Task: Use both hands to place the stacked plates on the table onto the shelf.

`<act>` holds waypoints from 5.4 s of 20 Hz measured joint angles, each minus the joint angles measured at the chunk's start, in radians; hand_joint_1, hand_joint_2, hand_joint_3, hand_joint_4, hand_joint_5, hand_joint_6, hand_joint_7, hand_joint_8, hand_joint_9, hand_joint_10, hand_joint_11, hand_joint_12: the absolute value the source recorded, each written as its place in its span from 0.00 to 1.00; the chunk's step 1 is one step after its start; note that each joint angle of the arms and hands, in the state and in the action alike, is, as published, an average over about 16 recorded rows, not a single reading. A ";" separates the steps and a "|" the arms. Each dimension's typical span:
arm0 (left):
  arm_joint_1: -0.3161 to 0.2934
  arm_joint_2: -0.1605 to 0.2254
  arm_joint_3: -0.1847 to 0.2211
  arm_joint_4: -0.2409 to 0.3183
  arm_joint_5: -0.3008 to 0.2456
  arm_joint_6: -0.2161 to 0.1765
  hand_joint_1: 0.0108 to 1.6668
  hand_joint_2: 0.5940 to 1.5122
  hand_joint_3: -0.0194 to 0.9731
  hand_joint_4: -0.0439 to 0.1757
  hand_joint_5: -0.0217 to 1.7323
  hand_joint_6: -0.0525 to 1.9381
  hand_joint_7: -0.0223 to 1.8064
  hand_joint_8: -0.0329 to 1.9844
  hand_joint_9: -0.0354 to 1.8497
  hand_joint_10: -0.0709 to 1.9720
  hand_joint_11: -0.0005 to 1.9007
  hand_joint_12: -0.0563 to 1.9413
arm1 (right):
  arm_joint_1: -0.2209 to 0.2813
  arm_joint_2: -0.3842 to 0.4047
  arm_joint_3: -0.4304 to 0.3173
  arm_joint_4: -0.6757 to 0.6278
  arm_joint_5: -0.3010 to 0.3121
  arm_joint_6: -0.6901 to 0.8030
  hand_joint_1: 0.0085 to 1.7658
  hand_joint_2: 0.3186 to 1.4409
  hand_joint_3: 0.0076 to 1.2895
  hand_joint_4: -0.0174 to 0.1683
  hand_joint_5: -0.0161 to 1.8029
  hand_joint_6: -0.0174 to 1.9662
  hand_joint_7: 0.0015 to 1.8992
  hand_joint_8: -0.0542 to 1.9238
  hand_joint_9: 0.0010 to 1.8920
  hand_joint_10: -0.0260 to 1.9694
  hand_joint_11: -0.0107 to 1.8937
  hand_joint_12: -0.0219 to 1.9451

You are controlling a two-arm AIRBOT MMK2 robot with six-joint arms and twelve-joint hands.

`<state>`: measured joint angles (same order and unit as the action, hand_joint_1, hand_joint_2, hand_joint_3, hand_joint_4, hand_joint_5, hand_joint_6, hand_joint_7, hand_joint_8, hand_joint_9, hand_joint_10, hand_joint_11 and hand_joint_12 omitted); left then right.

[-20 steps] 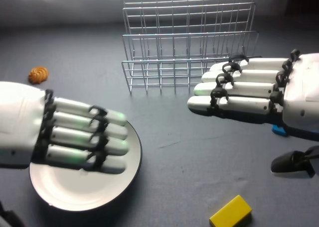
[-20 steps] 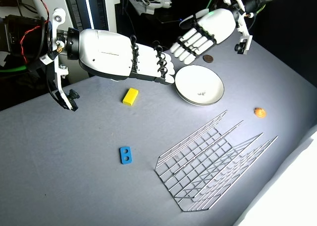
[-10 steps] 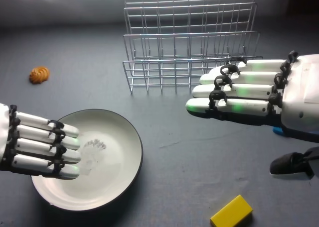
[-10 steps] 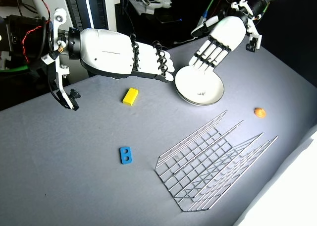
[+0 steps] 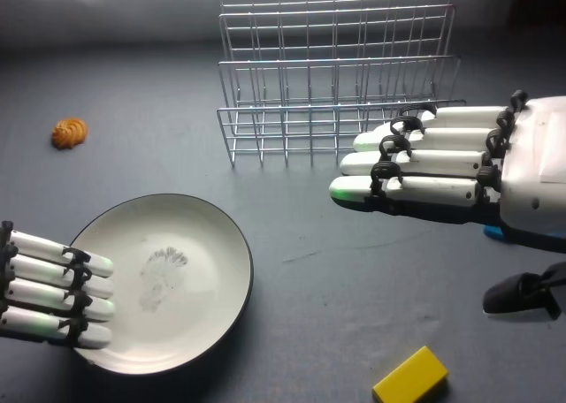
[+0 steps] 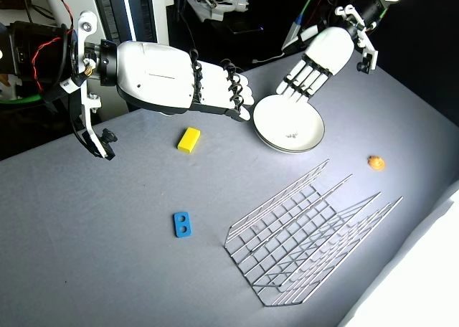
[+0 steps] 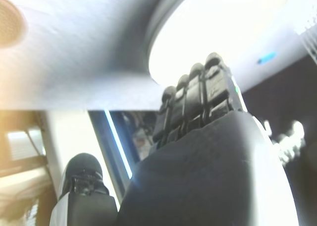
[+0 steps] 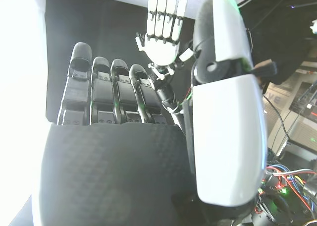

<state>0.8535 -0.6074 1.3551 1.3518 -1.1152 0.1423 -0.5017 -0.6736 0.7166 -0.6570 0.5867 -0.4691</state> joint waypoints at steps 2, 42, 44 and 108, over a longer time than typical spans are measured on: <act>0.013 -0.003 0.001 -0.009 0.023 0.011 0.00 0.53 0.03 0.22 0.03 0.03 0.02 0.02 0.03 0.04 0.01 0.02 | 0.000 0.000 0.000 0.001 -0.001 -0.001 0.65 0.59 0.01 0.07 0.02 0.02 0.01 0.03 0.01 0.01 0.02 0.16; 0.095 -0.004 -0.124 -0.188 0.214 0.018 0.00 0.55 0.03 0.19 0.02 0.03 0.02 0.02 0.03 0.03 0.01 0.02 | 0.000 -0.190 0.102 0.012 -0.010 -0.174 0.64 0.61 0.01 0.07 0.02 0.02 0.01 0.03 0.01 0.01 0.01 0.12; 0.094 0.001 -0.116 -0.193 0.224 0.018 0.00 0.55 0.03 0.20 0.03 0.03 0.02 0.02 0.03 0.04 0.01 0.02 | 0.000 -0.197 0.106 0.015 -0.008 -0.184 0.64 0.61 0.01 0.07 0.02 0.02 0.01 0.03 0.01 0.01 0.01 0.13; 0.074 -0.046 -0.352 -0.418 0.480 0.015 0.00 0.55 0.03 0.19 0.02 0.02 0.01 0.00 0.03 0.04 0.01 0.03 | 0.077 -0.664 0.416 0.049 -0.194 -0.479 0.67 0.64 0.01 0.08 0.26 0.02 0.25 0.04 0.24 0.08 0.08 0.62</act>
<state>0.9279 -0.6538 1.0030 0.9337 -0.6352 0.1569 -0.4249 -1.3373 1.1323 -0.6076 0.3929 -0.9483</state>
